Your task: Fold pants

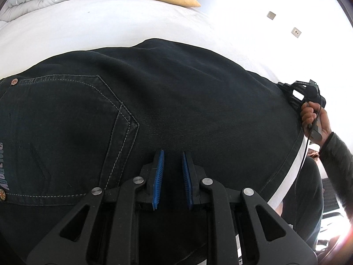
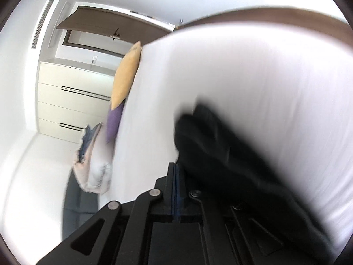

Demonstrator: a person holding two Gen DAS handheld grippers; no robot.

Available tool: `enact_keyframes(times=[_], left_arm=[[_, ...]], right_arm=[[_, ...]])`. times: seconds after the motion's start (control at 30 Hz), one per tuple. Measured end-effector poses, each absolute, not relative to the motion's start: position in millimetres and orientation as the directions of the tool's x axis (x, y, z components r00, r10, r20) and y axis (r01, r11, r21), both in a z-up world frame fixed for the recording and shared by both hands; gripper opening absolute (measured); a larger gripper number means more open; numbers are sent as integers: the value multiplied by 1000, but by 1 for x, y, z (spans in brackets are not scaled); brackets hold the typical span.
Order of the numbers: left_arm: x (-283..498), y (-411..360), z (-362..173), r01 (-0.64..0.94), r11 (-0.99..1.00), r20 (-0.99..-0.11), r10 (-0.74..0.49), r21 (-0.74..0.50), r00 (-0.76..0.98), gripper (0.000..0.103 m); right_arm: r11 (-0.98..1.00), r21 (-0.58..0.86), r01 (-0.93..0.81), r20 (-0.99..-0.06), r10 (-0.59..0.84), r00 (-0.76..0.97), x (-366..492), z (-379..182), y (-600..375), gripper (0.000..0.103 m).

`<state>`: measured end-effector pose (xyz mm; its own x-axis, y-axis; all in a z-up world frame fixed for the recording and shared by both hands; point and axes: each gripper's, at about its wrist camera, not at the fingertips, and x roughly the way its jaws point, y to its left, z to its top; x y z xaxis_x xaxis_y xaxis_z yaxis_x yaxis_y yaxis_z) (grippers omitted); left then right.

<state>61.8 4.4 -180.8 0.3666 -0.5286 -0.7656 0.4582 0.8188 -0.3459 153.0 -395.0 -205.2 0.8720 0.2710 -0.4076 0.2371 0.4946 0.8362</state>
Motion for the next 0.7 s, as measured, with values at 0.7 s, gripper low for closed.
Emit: enact_keyframes(times=[0.7], left_arm=[[139,-99,-147,601,680,-764,-623,-420,171,17]], right_arm=[[559,828,39,-472,659,586,159,-229,-155,2]])
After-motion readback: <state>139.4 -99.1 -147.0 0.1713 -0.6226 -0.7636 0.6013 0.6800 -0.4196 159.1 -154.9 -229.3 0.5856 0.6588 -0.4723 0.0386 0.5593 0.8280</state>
